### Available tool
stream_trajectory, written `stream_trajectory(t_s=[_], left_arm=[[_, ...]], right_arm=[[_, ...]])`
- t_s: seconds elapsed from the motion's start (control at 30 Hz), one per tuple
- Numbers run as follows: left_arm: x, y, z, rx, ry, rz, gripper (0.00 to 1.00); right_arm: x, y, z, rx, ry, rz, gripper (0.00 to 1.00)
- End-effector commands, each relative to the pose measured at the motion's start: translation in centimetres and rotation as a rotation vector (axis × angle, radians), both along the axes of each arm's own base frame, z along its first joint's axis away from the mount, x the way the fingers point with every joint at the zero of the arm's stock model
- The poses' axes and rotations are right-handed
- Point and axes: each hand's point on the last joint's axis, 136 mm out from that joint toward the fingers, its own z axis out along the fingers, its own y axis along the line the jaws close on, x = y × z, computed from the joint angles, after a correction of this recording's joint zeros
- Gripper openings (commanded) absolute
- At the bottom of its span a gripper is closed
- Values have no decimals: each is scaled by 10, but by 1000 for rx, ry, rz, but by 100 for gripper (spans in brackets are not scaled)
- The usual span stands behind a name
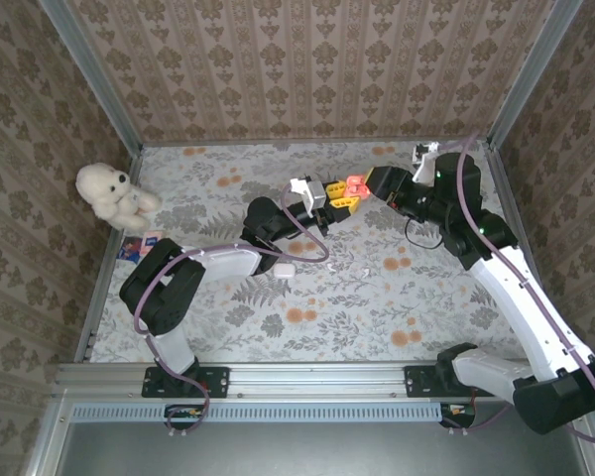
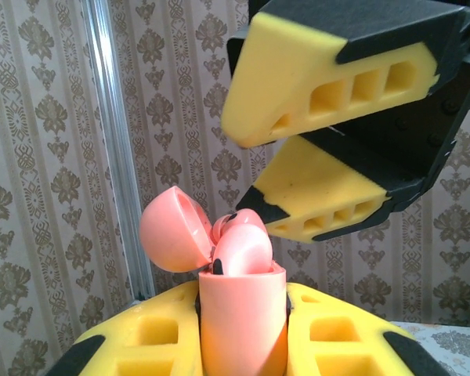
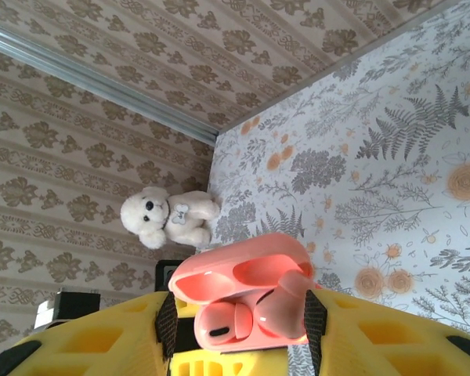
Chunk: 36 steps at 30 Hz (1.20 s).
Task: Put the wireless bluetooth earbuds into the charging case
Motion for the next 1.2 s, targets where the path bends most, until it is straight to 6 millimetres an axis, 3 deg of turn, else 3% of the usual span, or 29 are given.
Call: stream_trajectory(t_s=[0.0,0.67,1.17], left_arm=[[-9,8,18,-39,-33,-28,0],[-10,9,20,-41,-33,-35,0],[-9,12,20,-42,-26,-26,0]], right_arm=[[1,7,16,9,-37,35,50],[1,24,11,-18,-25,160,46],[4,-2,4,-70,-11,61,49]])
